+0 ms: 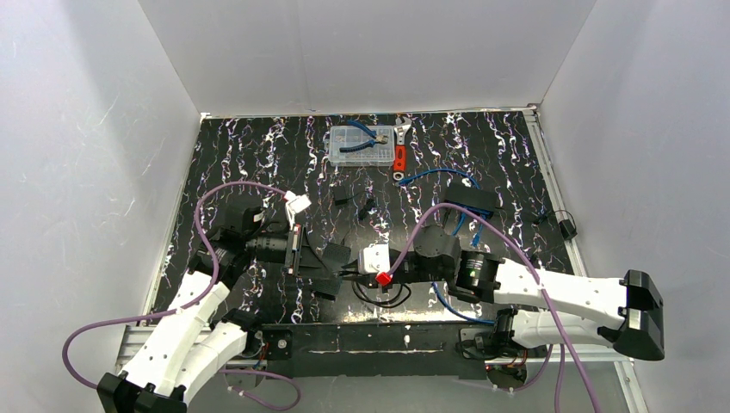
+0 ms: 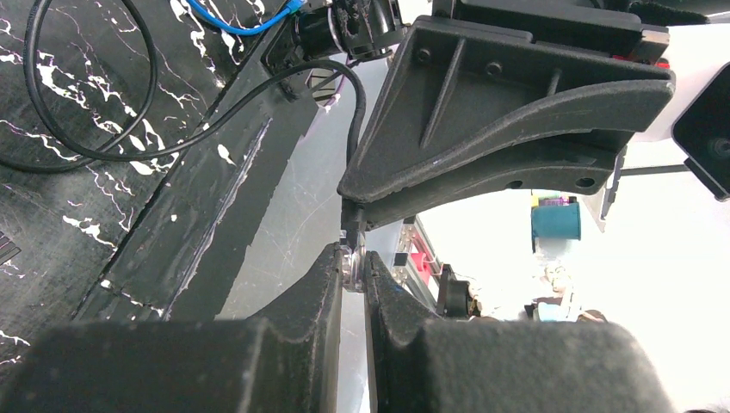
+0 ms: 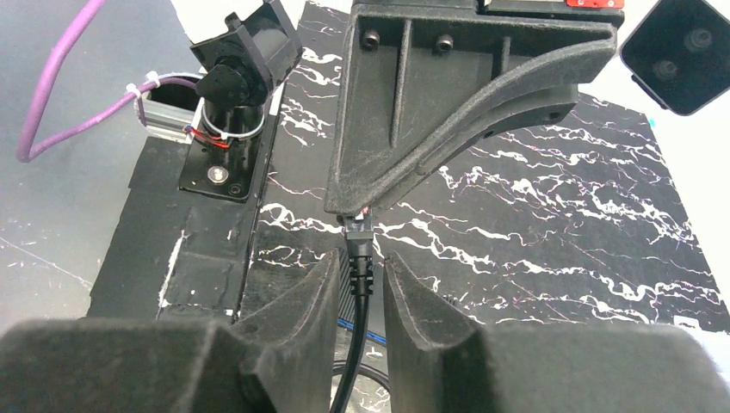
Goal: Insert the plug into the switch port
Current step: Pick up the connector from the center of the board.
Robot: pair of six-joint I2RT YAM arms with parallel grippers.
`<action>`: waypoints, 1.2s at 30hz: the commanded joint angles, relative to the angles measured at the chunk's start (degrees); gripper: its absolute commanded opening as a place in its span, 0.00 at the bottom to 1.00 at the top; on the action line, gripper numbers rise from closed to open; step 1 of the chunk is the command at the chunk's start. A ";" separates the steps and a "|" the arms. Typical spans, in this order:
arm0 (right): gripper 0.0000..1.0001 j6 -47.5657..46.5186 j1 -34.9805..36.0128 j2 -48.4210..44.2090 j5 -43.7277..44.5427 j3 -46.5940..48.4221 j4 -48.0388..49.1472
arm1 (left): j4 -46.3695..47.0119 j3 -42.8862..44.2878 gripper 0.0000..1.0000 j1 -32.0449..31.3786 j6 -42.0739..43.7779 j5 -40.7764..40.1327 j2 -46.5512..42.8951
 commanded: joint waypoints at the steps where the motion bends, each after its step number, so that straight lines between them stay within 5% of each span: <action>1: 0.29 0.72 -0.29 0.38 -1.23 2.71 2.70 | -0.63 0.23 0.00 -0.63 1.20 1.95 -0.02; 13: 0.23 0.85 -0.38 1.27 -1.66 3.08 2.18 | -0.63 0.32 0.00 -1.13 1.25 2.13 -0.25; 17: 0.07 1.06 -0.35 1.34 -2.17 3.54 1.99 | -0.68 0.23 0.00 -1.38 1.28 2.05 -0.28; 21: 0.01 1.03 -0.37 1.28 -2.51 4.04 1.39 | -0.80 0.35 0.02 -1.32 1.34 1.73 -0.02; 33: 0.01 1.85 -0.12 -4.54 -1.88 7.14 -4.40 | -8.30 6.99 0.95 -1.32 3.56 -11.07 -1.62; 36: 0.01 2.58 0.59 -6.78 -2.61 8.51 -6.57 | -9.33 8.73 0.98 -1.32 3.02 -17.13 -2.98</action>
